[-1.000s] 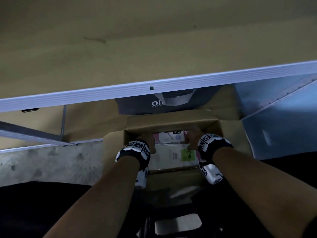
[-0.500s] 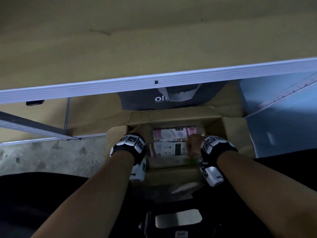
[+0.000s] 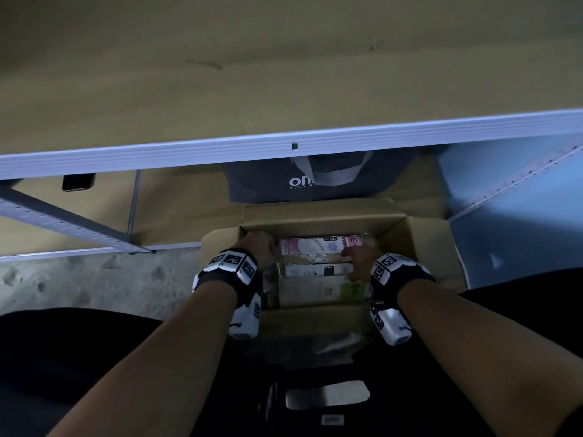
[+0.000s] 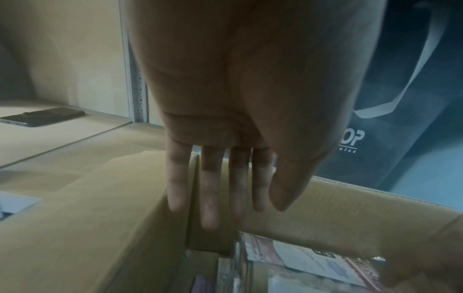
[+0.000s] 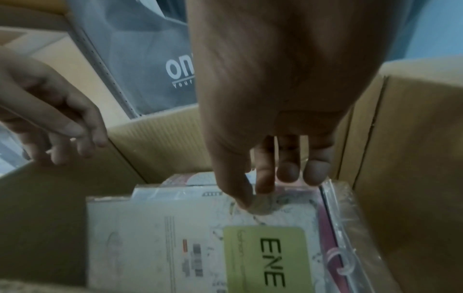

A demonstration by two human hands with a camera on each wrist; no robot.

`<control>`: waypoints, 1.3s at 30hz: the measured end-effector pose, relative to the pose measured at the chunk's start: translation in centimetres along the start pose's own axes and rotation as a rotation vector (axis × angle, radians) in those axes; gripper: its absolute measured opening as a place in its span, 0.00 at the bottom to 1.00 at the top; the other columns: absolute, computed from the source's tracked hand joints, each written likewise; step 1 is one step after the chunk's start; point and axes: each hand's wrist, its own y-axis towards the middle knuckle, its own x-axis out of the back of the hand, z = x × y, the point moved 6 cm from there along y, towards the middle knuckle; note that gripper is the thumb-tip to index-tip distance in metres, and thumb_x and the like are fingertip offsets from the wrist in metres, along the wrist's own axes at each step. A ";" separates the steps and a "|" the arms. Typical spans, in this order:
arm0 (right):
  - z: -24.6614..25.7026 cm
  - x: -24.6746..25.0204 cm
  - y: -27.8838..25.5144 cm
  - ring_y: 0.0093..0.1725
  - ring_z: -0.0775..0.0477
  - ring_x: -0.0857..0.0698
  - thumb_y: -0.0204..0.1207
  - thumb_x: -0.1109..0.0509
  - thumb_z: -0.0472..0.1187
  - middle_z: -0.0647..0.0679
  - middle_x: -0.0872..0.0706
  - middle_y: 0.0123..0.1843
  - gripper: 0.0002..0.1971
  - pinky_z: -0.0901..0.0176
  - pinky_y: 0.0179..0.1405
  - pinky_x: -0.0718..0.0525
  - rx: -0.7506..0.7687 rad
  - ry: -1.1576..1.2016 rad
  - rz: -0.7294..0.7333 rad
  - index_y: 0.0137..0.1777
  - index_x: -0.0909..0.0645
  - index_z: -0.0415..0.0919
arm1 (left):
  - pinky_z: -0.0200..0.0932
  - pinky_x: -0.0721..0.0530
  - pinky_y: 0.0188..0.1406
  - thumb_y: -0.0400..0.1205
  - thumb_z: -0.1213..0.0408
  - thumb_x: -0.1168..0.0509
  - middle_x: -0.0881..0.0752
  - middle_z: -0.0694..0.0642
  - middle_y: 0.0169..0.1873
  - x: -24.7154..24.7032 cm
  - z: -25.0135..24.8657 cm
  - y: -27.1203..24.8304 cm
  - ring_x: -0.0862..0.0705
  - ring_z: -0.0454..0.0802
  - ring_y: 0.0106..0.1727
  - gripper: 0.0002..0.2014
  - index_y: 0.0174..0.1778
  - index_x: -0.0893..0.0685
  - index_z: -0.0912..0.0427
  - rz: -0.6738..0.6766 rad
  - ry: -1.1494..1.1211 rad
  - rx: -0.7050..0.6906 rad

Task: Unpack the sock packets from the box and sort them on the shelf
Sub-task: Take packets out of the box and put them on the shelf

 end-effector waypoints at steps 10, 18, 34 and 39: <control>1.0 -0.3 -0.1 0.63 0.41 0.19 0.75 0.28 0.39 0.40 0.19 0.64 0.15 0.54 0.63 0.21 0.041 -0.118 -0.028 0.60 0.17 0.37 | 0.46 0.19 0.52 0.83 0.62 0.41 0.12 0.60 0.47 0.0 0.3 0.8 0.14 0.58 0.51 0.13 0.49 0.12 0.65 0.031 0.030 -0.002; 2.4 -0.3 -2.0 0.55 0.40 0.15 0.75 0.30 0.34 0.40 0.16 0.55 0.08 0.55 0.56 0.18 0.109 -0.175 0.000 0.53 0.16 0.35 | 0.41 0.23 0.44 0.80 0.63 0.39 0.12 0.59 0.48 0.4 -0.4 -0.1 0.15 0.56 0.50 0.10 0.46 0.13 0.61 -0.042 0.035 -0.045; -0.6 12.8 -15.5 0.33 0.50 0.26 0.71 0.28 0.36 0.54 0.25 0.29 0.09 0.64 0.26 0.33 0.077 -0.122 -0.345 0.33 0.24 0.45 | 0.49 0.18 0.61 0.78 0.64 0.36 0.15 0.58 0.57 -0.4 -2.6 -3.9 0.16 0.58 0.59 0.10 0.52 0.15 0.57 -0.075 0.126 -0.057; -2.7 14.8 -17.8 0.28 0.57 0.27 0.71 0.27 0.35 0.56 0.24 0.28 0.09 0.64 0.28 0.31 0.065 -0.106 -0.372 0.32 0.22 0.44 | 0.50 0.17 0.60 0.77 0.62 0.35 0.13 0.58 0.54 -1.6 -3.8 -3.7 0.15 0.57 0.55 0.08 0.50 0.15 0.57 -0.041 0.173 -0.070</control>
